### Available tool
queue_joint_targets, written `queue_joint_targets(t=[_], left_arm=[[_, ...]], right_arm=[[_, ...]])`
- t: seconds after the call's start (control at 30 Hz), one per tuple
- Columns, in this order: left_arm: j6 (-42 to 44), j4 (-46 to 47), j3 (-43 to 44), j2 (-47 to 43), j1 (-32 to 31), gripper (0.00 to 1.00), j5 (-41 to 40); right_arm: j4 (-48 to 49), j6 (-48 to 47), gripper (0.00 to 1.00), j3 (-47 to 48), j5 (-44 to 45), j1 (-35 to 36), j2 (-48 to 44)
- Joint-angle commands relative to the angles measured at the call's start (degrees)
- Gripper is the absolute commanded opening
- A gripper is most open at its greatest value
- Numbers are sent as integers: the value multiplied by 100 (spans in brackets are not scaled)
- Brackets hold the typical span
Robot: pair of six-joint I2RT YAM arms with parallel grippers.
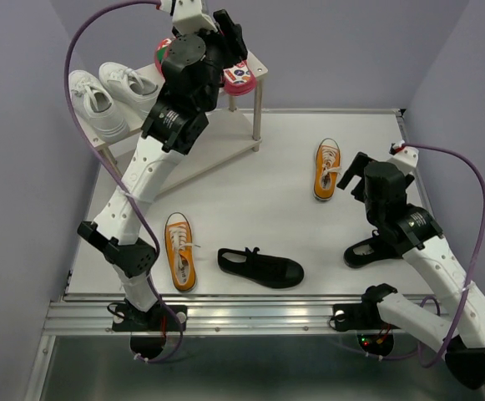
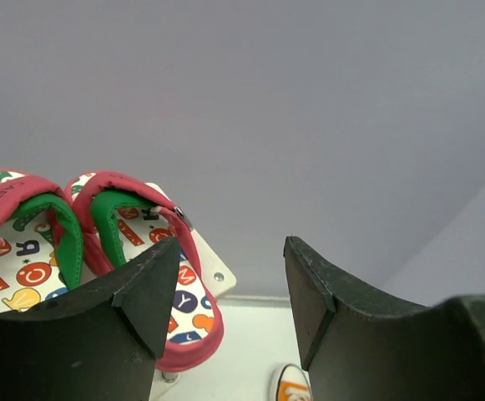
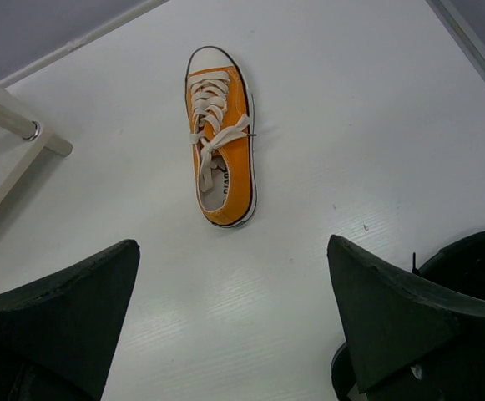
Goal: Place and organize the shoes onto the shoe shelf
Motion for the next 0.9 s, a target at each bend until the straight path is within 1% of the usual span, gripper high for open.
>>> queue_joint_targets(t=[0.0,0.03,0.1,0.23,0.47,0.67,0.87], left_arm=[[488,-943,129,78,-10,63,1119],[576,-1059,147,113,-10,63,1390],[646,-1470,138,236,-18,63,1550],[796,-1974,-11,447,-19,63,1823],[884,-1913,-310,491,-18,62,2061],[1007,-2211,67,825,-18,61,2263],[1103,-2107,103,922,-18,61,1868]], right_arm=[[284,44,100,174,-109,-8,-5],[293,53,100,165,-118,-8,3],[284,53,100,156,-100,-8,-5],[275,44,100,139,-56,-8,-40],[275,62,100,148,-91,-8,47],[275,53,100,139,-82,-8,91],[284,53,100,130,-91,-8,126]])
